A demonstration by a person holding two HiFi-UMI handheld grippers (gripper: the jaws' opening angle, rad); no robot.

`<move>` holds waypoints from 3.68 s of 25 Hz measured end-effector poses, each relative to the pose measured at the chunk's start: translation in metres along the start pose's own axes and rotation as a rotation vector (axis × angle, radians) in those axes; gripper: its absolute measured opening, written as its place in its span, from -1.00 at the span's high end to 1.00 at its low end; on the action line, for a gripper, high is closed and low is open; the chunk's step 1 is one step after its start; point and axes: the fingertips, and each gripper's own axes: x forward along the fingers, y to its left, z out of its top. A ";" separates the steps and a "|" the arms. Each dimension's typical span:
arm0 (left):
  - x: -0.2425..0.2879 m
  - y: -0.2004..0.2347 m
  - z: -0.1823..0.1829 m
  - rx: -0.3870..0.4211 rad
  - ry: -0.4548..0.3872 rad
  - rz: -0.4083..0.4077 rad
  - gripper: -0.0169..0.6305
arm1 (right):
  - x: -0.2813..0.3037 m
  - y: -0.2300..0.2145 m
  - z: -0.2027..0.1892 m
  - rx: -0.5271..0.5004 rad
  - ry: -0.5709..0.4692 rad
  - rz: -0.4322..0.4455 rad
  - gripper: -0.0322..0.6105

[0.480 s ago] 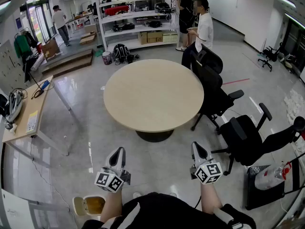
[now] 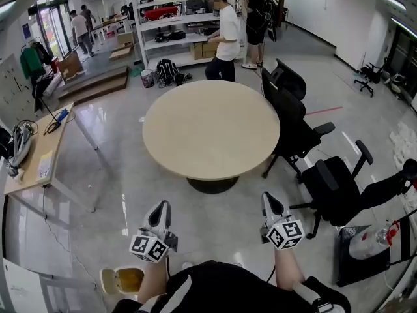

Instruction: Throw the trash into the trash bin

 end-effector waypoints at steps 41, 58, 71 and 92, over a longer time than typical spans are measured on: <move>0.152 -0.253 -0.110 -0.016 0.188 -0.612 0.94 | -0.272 -0.138 0.036 -0.074 -0.069 -0.618 0.89; 0.154 -0.335 -0.138 -0.100 0.306 -1.028 0.94 | -0.394 -0.064 0.020 -0.010 -0.165 -1.114 0.89; 0.081 -0.406 -0.165 -0.147 0.425 -1.348 0.94 | -0.474 0.036 -0.007 0.011 -0.235 -1.414 0.89; -0.074 -0.625 -0.167 -0.248 0.417 -1.655 0.94 | -0.714 0.128 0.017 -0.107 -0.370 -1.724 0.89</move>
